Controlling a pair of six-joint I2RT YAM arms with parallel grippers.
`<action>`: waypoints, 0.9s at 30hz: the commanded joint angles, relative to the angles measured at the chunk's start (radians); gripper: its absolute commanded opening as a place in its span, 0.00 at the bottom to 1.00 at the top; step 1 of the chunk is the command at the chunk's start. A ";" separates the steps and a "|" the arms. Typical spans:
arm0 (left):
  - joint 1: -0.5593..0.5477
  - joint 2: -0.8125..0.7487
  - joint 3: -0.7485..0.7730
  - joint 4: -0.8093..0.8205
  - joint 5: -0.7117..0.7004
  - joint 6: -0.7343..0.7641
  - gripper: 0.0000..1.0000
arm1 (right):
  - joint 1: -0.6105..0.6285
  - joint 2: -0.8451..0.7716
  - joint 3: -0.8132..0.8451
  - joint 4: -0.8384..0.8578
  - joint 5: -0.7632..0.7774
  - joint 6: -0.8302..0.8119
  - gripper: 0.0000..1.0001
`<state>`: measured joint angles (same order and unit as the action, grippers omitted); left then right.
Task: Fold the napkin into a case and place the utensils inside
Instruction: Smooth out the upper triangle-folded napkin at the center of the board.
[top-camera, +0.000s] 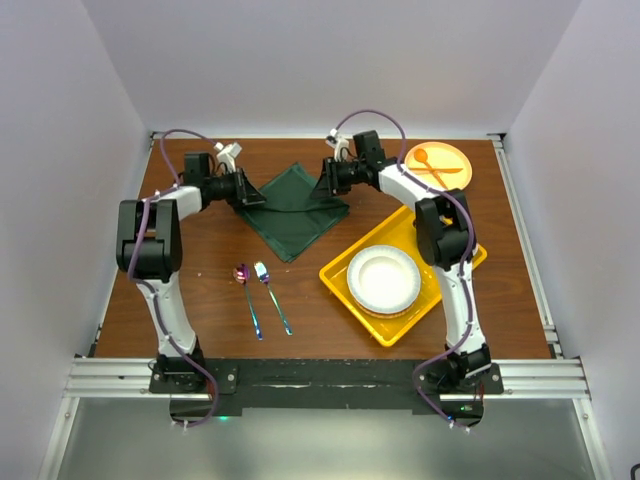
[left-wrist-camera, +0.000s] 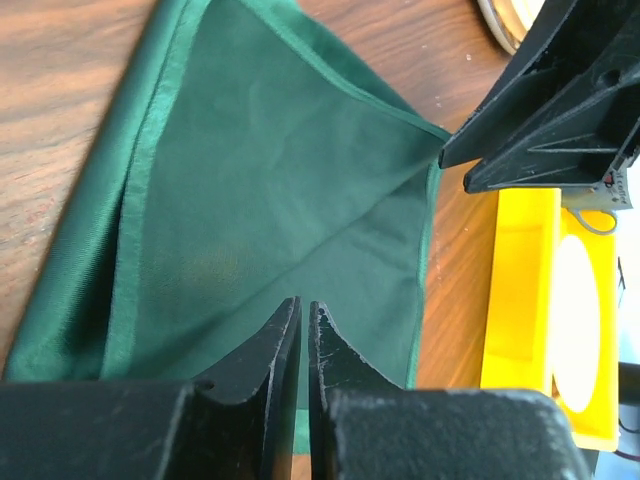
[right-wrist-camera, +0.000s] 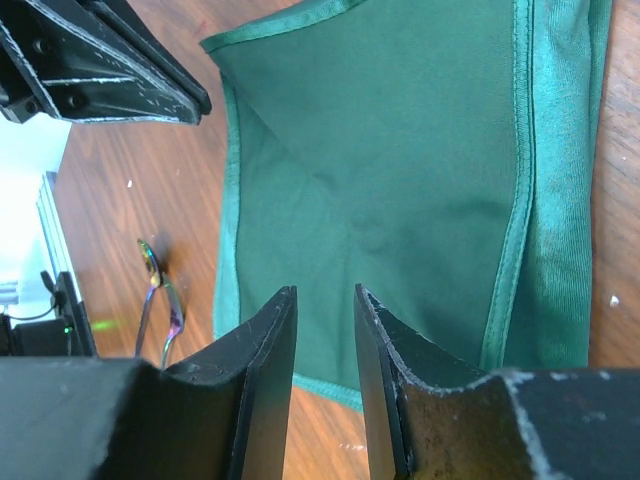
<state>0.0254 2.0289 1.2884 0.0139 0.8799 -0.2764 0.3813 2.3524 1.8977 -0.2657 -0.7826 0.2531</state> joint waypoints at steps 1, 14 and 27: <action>0.002 0.069 0.081 0.044 0.027 -0.024 0.13 | 0.004 0.033 0.014 0.066 -0.037 0.046 0.33; 0.031 0.223 0.167 0.058 0.044 -0.080 0.14 | -0.025 0.114 0.009 0.083 -0.043 0.084 0.33; 0.057 0.291 0.196 0.008 0.047 -0.072 0.15 | -0.068 0.154 -0.055 0.100 -0.058 0.181 0.34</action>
<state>0.0593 2.2921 1.4601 0.0441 0.9470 -0.3584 0.3202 2.4794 1.8771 -0.1699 -0.8413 0.3939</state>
